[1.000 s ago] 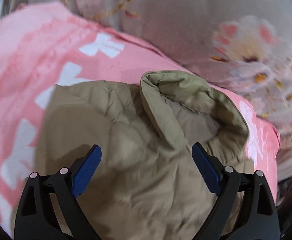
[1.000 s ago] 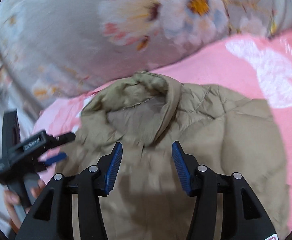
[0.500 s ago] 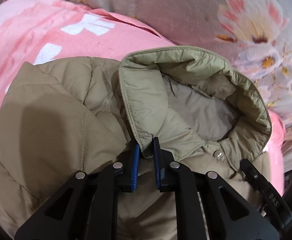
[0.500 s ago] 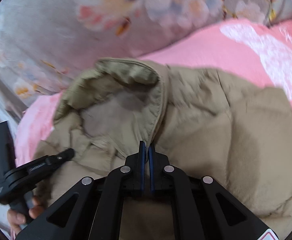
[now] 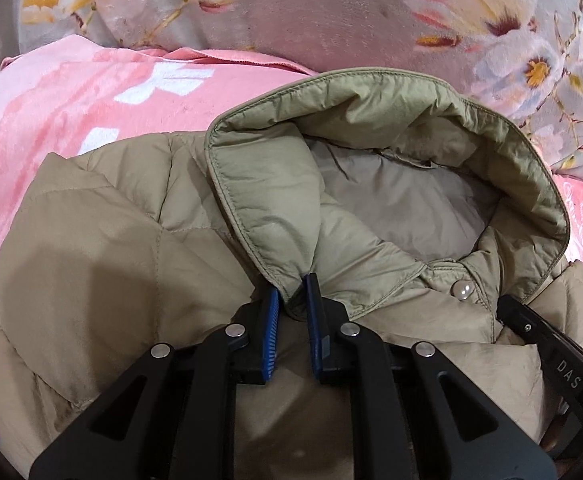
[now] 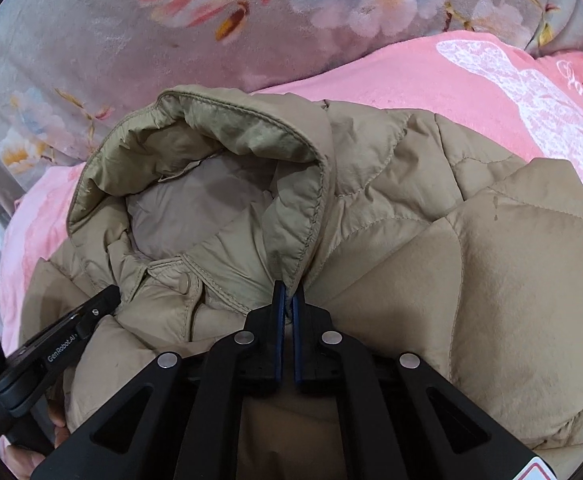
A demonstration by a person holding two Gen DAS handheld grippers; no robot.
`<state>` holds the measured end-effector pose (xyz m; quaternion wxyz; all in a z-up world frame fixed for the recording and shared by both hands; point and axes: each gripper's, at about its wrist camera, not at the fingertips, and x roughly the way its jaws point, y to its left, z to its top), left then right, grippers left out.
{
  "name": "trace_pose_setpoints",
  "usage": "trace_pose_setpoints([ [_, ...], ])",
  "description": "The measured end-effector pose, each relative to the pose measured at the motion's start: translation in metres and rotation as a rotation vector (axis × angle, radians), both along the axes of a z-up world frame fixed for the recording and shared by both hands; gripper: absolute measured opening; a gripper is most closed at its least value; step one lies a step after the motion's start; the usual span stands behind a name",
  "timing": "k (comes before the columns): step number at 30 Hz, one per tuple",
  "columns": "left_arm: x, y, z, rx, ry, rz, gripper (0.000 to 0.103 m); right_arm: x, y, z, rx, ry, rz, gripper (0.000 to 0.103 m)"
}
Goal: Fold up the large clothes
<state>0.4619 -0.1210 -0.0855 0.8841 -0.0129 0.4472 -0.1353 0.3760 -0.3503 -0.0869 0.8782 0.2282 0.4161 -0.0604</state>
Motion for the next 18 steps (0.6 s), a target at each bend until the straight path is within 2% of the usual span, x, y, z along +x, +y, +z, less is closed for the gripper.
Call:
trace_pose_setpoints([
  [3, -0.002, 0.015, 0.007, -0.072, 0.024, -0.009, 0.014, -0.015, -0.007, 0.008, 0.05, 0.01, -0.006, 0.001],
  [4, -0.003, 0.018, 0.011, -0.066, 0.029, -0.02, 0.014, -0.024, -0.008, 0.013, 0.046, 0.016, -0.01, 0.003],
  [5, -0.007, 0.025, 0.02, -0.028, 0.02, -0.026, 0.014, -0.035, -0.011, 0.024, 0.012, 0.026, -0.018, 0.004],
  [8, -0.003, 0.044, 0.058, 0.044, -0.057, 0.001, 0.014, -0.049, -0.023, 0.068, -0.066, -0.048, -0.053, 0.014],
  [10, 0.02, 0.047, 0.09, 0.034, -0.09, 0.053, 0.014, -0.028, -0.029, 0.105, -0.088, -0.124, -0.079, 0.015],
  [12, 0.046, 0.042, 0.11, -0.017, -0.088, 0.085, 0.015, 0.005, -0.027, 0.122, -0.102, -0.147, -0.074, 0.015],
  [13, 0.064, 0.037, 0.117, -0.058, -0.064, 0.098, 0.017, 0.026, -0.027, 0.126, -0.078, -0.163, -0.089, 0.015],
  [15, 0.095, 0.027, 0.116, -0.136, 0.008, 0.118, 0.023, 0.056, -0.023, 0.122, -0.052, -0.158, -0.108, 0.015],
  [18, 0.122, 0.016, 0.091, -0.185, 0.124, 0.152, 0.022, 0.086, -0.01, 0.097, -0.054, -0.103, -0.07, 0.015],
])
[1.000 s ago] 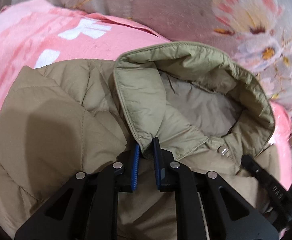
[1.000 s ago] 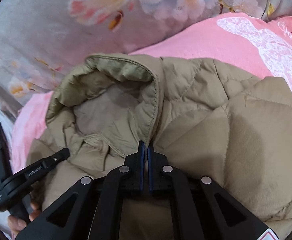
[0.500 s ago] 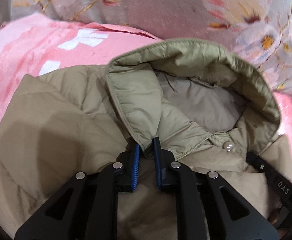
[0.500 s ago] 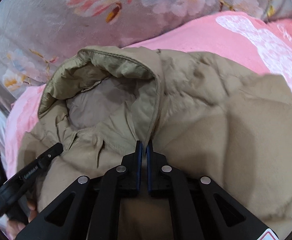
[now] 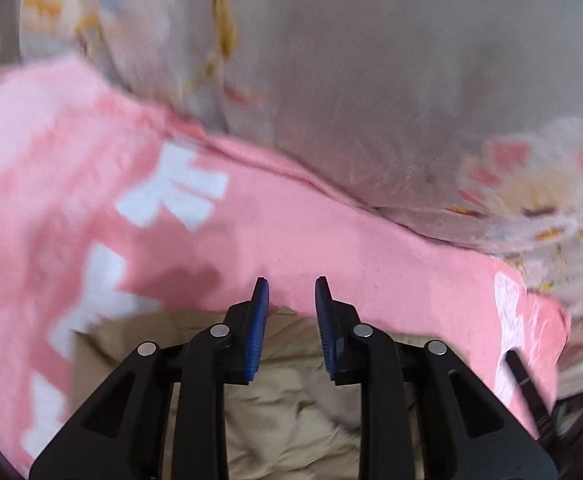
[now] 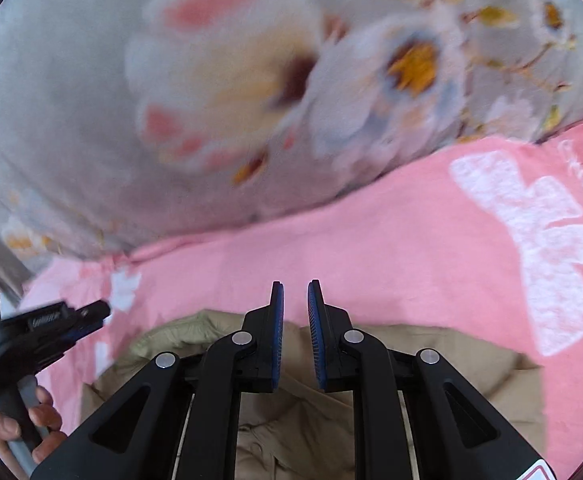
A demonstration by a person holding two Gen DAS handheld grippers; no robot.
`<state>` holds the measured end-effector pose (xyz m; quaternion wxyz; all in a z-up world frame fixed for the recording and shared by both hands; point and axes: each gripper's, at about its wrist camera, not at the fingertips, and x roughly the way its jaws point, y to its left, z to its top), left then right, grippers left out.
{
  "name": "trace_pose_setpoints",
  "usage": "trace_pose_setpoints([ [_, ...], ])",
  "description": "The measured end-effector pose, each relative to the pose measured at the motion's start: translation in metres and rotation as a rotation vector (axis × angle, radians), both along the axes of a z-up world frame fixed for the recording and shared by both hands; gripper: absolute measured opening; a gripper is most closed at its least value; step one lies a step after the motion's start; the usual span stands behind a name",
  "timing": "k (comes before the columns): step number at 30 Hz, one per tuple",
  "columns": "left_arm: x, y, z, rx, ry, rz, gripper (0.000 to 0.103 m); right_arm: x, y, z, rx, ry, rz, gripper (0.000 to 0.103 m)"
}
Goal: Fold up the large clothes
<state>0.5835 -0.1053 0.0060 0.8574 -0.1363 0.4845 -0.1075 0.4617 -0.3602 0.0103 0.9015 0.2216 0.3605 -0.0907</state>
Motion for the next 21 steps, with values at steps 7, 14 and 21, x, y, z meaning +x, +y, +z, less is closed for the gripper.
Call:
trace_pose_setpoints([
  [7, -0.045, -0.021, -0.05, 0.123, 0.064, -0.239, 0.021, -0.031, 0.02, -0.044, -0.064, 0.117, 0.188, 0.012],
  [14, -0.082, -0.014, -0.073, 0.199, -0.025, -0.274, 0.021, -0.052, 0.01, -0.074, -0.091, 0.137, 0.174, 0.0],
  [21, -0.095, -0.034, -0.085, 0.312, -0.154, -0.255, 0.021, -0.043, 0.019, -0.087, -0.154, 0.137, 0.147, 0.0],
])
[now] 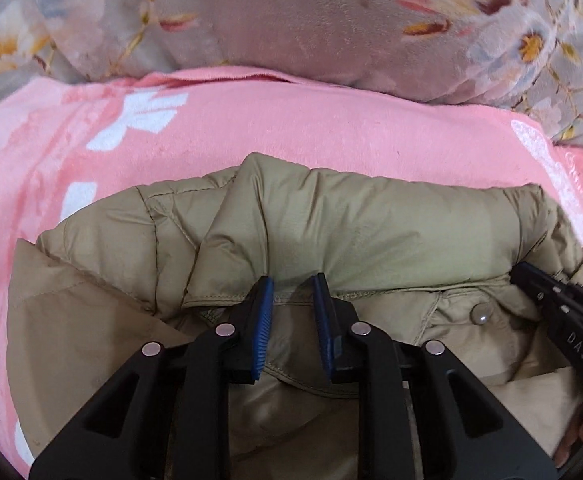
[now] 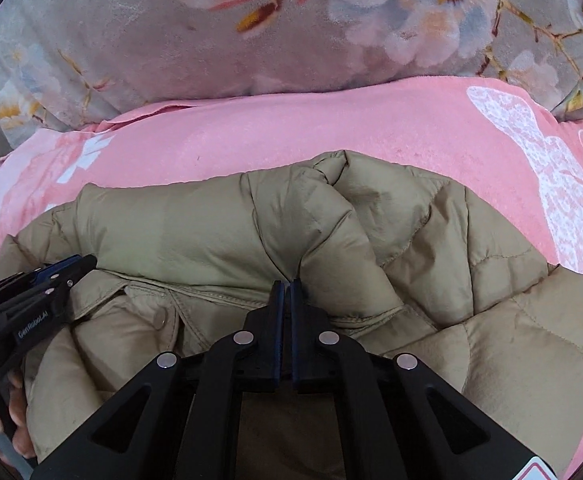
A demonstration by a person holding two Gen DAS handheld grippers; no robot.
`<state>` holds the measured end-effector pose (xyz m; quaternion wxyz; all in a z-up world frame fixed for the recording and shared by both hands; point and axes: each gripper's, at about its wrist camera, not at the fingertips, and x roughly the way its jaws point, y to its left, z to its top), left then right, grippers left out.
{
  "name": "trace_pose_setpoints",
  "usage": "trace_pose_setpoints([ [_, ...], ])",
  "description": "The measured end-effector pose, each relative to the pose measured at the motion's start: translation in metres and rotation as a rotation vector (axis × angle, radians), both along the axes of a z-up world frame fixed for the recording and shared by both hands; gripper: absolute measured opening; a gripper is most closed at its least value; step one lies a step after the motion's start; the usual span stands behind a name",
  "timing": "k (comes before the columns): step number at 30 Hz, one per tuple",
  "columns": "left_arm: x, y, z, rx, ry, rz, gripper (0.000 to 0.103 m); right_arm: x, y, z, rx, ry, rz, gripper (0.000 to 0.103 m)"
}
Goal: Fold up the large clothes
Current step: 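Lift and fold the collar end over the jacket with both grippers, then open both grippers and release the folded jacket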
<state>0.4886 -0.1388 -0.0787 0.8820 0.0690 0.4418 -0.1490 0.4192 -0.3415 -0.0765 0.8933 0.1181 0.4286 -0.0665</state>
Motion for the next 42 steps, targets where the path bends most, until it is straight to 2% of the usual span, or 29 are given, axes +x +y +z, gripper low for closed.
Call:
trace_pose_setpoints([
  [7, -0.003, -0.013, -0.005, 0.088, -0.053, 0.009, 0.02, 0.003, 0.007, 0.0, -0.059, -0.002, -0.01, 0.0],
  [19, -0.006, -0.019, -0.008, 0.138, -0.071, 0.017, 0.02, 0.005, 0.012, 0.001, -0.104, 0.0, -0.012, 0.0],
  [38, -0.007, -0.02, -0.006, 0.148, -0.071, 0.02, 0.02, 0.006, 0.013, 0.001, -0.101, -0.007, -0.014, 0.0],
  [42, -0.004, -0.02, -0.005, 0.145, -0.068, 0.027, 0.02, 0.007, 0.004, 0.001, -0.035, -0.026, -0.012, 0.0],
])
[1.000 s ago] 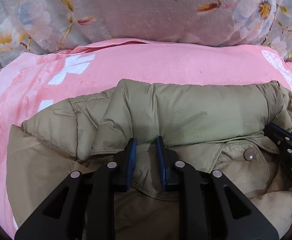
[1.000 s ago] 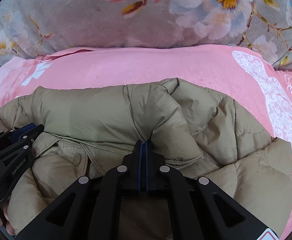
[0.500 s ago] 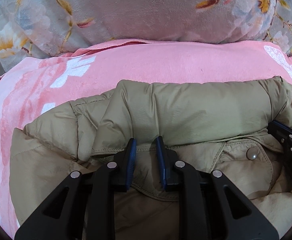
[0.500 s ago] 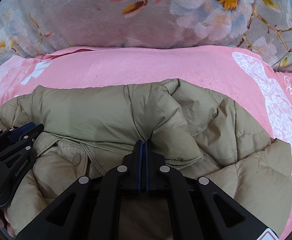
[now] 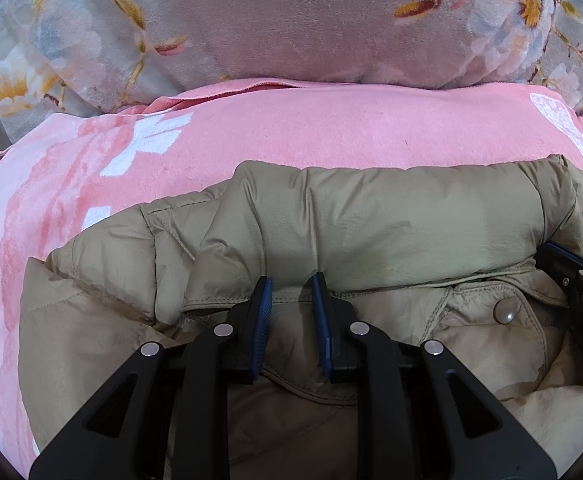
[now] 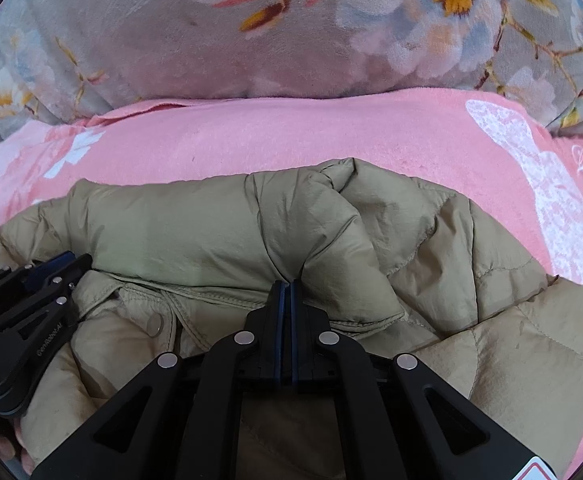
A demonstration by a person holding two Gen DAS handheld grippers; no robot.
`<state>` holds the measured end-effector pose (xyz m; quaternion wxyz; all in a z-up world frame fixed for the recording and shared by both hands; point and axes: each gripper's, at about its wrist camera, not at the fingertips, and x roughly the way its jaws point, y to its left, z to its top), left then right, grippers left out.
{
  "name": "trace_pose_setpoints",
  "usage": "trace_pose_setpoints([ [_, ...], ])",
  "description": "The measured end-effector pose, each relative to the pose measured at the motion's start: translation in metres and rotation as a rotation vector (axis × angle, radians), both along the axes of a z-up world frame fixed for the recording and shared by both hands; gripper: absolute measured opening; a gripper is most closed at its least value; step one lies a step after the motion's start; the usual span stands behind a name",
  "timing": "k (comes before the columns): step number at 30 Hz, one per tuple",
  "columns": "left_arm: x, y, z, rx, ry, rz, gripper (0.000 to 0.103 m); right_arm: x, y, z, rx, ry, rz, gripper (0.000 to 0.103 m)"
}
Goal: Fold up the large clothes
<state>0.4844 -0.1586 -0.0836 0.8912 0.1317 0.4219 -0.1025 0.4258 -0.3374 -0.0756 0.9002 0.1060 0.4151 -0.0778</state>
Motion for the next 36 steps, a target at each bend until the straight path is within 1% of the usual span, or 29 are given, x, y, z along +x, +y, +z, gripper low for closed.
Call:
trace_pose_setpoints([
  [3, -0.005, 0.007, 0.006, -0.028, 0.005, 0.011, 0.022, -0.012, -0.014, 0.002, 0.126, -0.036, -0.001, 0.001],
  [4, -0.013, 0.012, 0.011, -0.046, 0.014, 0.014, 0.027, -0.022, -0.018, 0.005, 0.159, -0.041, -0.012, 0.006],
  [5, -0.023, 0.019, 0.019, -0.051, 0.016, 0.022, 0.033, -0.042, -0.02, 0.015, 0.185, -0.04, -0.037, 0.009],
  [6, -0.034, 0.025, 0.028, -0.063, 0.012, 0.027, 0.049, -0.059, -0.021, 0.022, 0.202, -0.053, -0.047, 0.021],
  [7, -0.049, 0.033, 0.039, -0.081, 0.008, 0.031, 0.071, -0.091, -0.022, 0.034, 0.223, -0.082, -0.043, 0.039],
  [8, -0.07, 0.052, 0.051, -0.104, 0.0, 0.035, 0.08, -0.117, -0.022, 0.041, 0.228, -0.102, -0.037, 0.048],
  [9, -0.088, 0.068, 0.059, -0.125, -0.005, 0.036, 0.089, -0.147, -0.022, 0.048, 0.222, -0.126, -0.031, 0.06],
  [10, -0.114, 0.094, 0.068, -0.153, -0.003, 0.03, 0.089, -0.191, -0.022, 0.056, 0.198, -0.157, -0.03, 0.068],
  [12, -0.15, 0.132, 0.075, -0.162, 0.025, 0.038, 0.089, -0.256, -0.028, 0.055, 0.147, -0.172, -0.043, 0.076],
  [13, -0.169, 0.156, 0.075, -0.157, 0.05, 0.057, 0.09, -0.298, -0.029, 0.053, 0.116, -0.163, -0.052, 0.079],
  [14, -0.184, 0.173, 0.074, -0.159, 0.068, 0.076, 0.09, -0.323, -0.03, 0.05, 0.105, -0.153, -0.057, 0.08],
  [15, -0.2, 0.192, 0.072, -0.169, 0.091, 0.094, 0.09, -0.357, -0.031, 0.044, 0.099, -0.138, -0.073, 0.081],
  [16, -0.216, 0.211, 0.069, -0.184, 0.121, 0.114, 0.09, -0.38, -0.033, 0.039, 0.101, -0.13, -0.093, 0.082],
  [18, -0.25, 0.248, 0.058, -0.241, 0.19, 0.158, 0.09, -0.432, -0.037, 0.023, 0.148, -0.117, -0.155, 0.083],
  [19, -0.268, 0.267, 0.051, -0.282, 0.226, 0.187, 0.09, -0.457, -0.04, 0.012, 0.197, -0.105, -0.198, 0.083],
  [20, -0.281, 0.277, 0.047, -0.31, 0.252, 0.208, 0.09, -0.471, -0.043, 0.004, 0.24, -0.099, -0.225, 0.083],
  [22, -0.303, 0.295, 0.038, -0.376, 0.299, 0.243, 0.09, -0.497, -0.046, -0.011, 0.351, -0.116, -0.274, 0.083],
  [23, -0.317, 0.304, 0.037, -0.427, 0.299, 0.247, 0.09, -0.505, -0.045, -0.014, 0.382, -0.126, -0.284, 0.083],
  [25, -0.332, 0.31, 0.04, -0.453, 0.271, 0.252, 0.09, -0.514, -0.042, -0.02, 0.414, -0.132, -0.307, 0.084],
  [26, -0.336, 0.311, 0.04, -0.472, 0.272, 0.256, 0.09, -0.515, -0.04, -0.022, 0.431, -0.133, -0.311, 0.084],
  [27, -0.338, 0.312, 0.041, -0.491, 0.277, 0.259, 0.09, -0.514, -0.037, -0.024, 0.455, -0.141, -0.306, 0.084],
  [28, -0.341, 0.312, 0.04, -0.527, 0.288, 0.26, 0.089, -0.511, -0.034, -0.025, 0.47, -0.148, -0.295, 0.084],
  [30, -0.346, 0.308, 0.037, -0.571, 0.311, 0.255, 0.088, -0.509, -0.028, -0.027, 0.482, -0.153, -0.281, 0.084],
  [31, -0.348, 0.306, 0.036, -0.581, 0.316, 0.255, 0.083, -0.506, -0.023, -0.028, 0.479, -0.154, -0.283, 0.084],
  [32, -0.351, 0.305, 0.036, -0.565, 0.307, 0.264, 0.079, -0.506, -0.021, -0.027, 0.473, -0.158, -0.287, 0.084],
  [33, -0.353, 0.303, 0.037, -0.547, 0.301, 0.265, 0.068, -0.506, -0.018, -0.027, 0.469, -0.163, -0.282, 0.084],
  [34, -0.353, 0.301, 0.038, -0.544, 0.305, 0.26, 0.053, -0.503, -0.013, -0.027, 0.473, -0.16, -0.268, 0.079],
  [35, -0.356, 0.301, 0.038, -0.55, 0.311, 0.259, 0.046, -0.504, -0.009, -0.026, 0.47, -0.155, -0.259, 0.074],
  [36, -0.357, 0.303, 0.039, -0.555, 0.313, 0.26, 0.035, -0.503, -0.006, -0.026, 0.457, -0.145, -0.25, 0.06],
])
